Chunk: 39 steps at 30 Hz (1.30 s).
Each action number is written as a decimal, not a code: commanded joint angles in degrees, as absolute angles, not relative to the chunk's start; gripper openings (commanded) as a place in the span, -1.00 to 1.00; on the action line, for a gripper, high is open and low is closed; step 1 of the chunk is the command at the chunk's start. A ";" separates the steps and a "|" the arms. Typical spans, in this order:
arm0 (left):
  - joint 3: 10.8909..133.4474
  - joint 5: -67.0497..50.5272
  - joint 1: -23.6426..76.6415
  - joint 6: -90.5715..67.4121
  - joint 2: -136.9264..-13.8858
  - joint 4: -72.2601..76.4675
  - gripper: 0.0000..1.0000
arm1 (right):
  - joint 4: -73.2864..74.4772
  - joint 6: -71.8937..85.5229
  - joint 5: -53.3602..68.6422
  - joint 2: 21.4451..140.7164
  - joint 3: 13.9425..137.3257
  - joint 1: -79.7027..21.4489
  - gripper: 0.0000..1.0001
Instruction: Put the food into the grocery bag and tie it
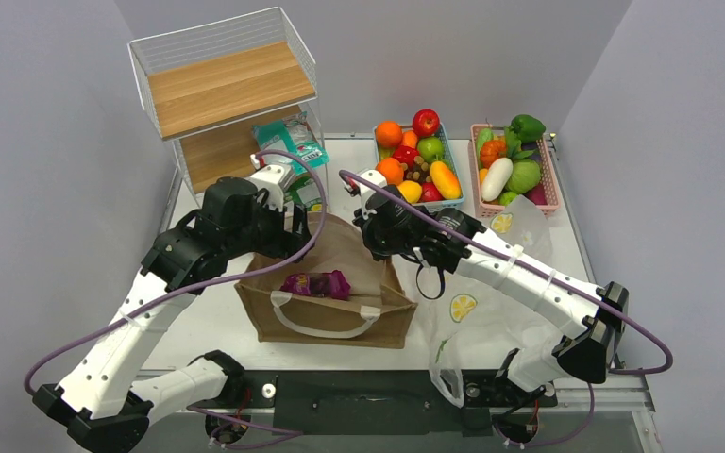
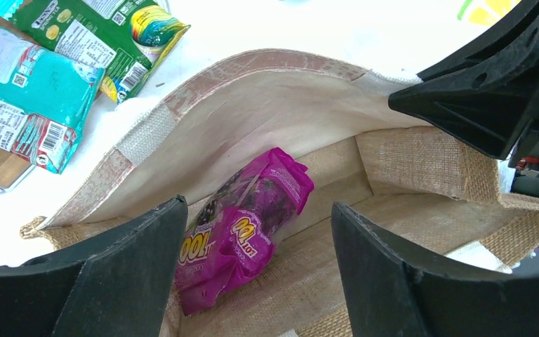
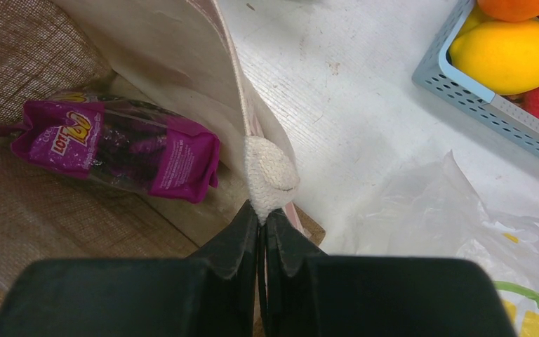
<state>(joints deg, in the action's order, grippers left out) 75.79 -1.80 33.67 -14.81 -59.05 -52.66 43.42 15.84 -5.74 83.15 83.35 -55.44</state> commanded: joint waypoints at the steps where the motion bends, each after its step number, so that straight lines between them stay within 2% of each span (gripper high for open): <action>1: 78.58 -0.48 33.62 -14.43 -57.27 -49.94 0.47 | 42.58 16.35 -7.18 83.28 85.51 -56.32 -1.00; 13: 78.56 3.43 33.60 -18.43 -55.18 -45.47 0.48 | 41.49 16.88 -7.53 83.14 83.44 -56.64 -1.00; 22: 78.65 17.62 32.84 -25.22 -58.16 -36.74 0.49 | 40.62 17.66 -7.47 81.85 81.22 -56.95 -1.00; 27: 79.65 22.45 31.20 -25.66 -60.76 -32.95 0.58 | 40.39 17.58 -7.73 81.37 80.60 -56.95 -1.00; 39: 76.59 14.35 21.03 -26.76 -65.21 -24.28 0.68 | 39.28 16.49 -7.51 81.52 79.45 -56.87 -1.00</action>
